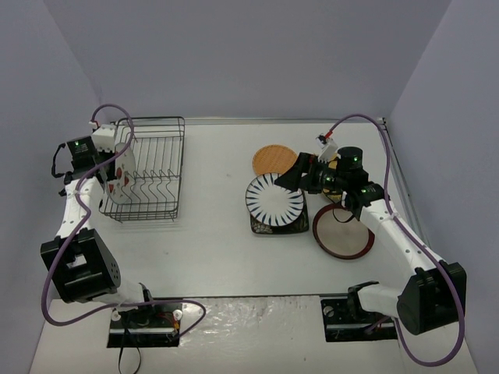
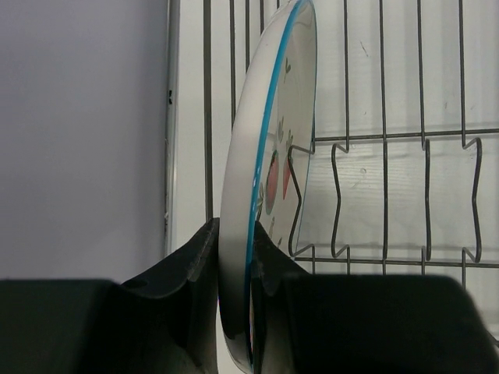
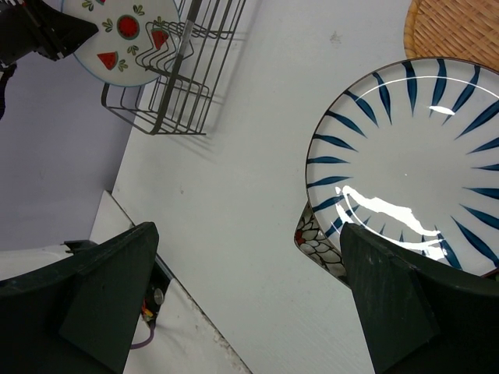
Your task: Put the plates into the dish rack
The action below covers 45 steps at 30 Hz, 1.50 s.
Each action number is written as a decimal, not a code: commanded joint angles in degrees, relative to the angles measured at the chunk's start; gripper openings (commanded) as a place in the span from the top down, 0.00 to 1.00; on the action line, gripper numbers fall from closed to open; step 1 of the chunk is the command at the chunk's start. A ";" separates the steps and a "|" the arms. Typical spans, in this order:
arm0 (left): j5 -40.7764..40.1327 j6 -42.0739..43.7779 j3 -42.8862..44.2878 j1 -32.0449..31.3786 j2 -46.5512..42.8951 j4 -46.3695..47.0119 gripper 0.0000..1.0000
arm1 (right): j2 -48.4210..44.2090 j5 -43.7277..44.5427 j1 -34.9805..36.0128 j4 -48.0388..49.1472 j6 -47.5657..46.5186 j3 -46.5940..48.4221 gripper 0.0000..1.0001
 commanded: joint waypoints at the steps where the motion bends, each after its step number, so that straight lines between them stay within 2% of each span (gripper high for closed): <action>1: 1.34 -3.41 -0.41 1.34 -4.70 11.45 1.00 | -0.68 0.52 -0.09 2.48 -1.23 0.43 0.00; 5: 1.82 -5.73 -2.52 1.68 -5.22 12.62 0.98 | -0.81 1.15 -0.09 2.48 -1.30 -0.13 0.00; 9: 0.85 -7.04 -3.49 1.75 -5.92 12.58 0.81 | -1.41 1.76 -0.19 2.32 -1.23 -0.73 0.00; 15: -1.43 -8.96 -4.71 1.75 -8.08 12.58 0.43 | -3.30 4.02 -0.93 1.44 -1.32 -2.76 0.00; 19: -2.88 -10.42 -4.62 1.67 -9.05 11.27 0.36 | -4.01 8.10 -1.66 -0.21 -0.19 -4.03 0.00; 24: -6.27 -17.18 -2.23 1.58 -10.99 5.96 0.03 | -3.30 12.12 -2.63 -0.58 2.73 -6.77 0.01; 28: -8.76 -25.17 2.01 1.16 -12.37 -1.37 0.03 | -1.88 14.75 -2.64 -0.56 4.11 -8.64 0.03; 29: -8.48 -28.85 3.70 0.87 -13.38 -5.75 0.03 | -1.01 15.57 -2.64 -0.49 4.40 -9.14 0.04; 34: 0.55 -38.43 7.06 -3.67 -15.87 -12.77 0.03 | 1.28 17.30 -2.46 0.68 5.28 -10.41 0.06; 39: 8.34 -46.82 5.39 -18.93 -17.66 -10.05 0.03 | 1.85 17.96 -2.37 1.91 4.95 -11.92 0.09; 45: 10.11 -53.39 1.84 -35.22 -15.61 1.01 0.03 | 0.16 18.43 -2.37 2.66 2.86 -13.06 0.09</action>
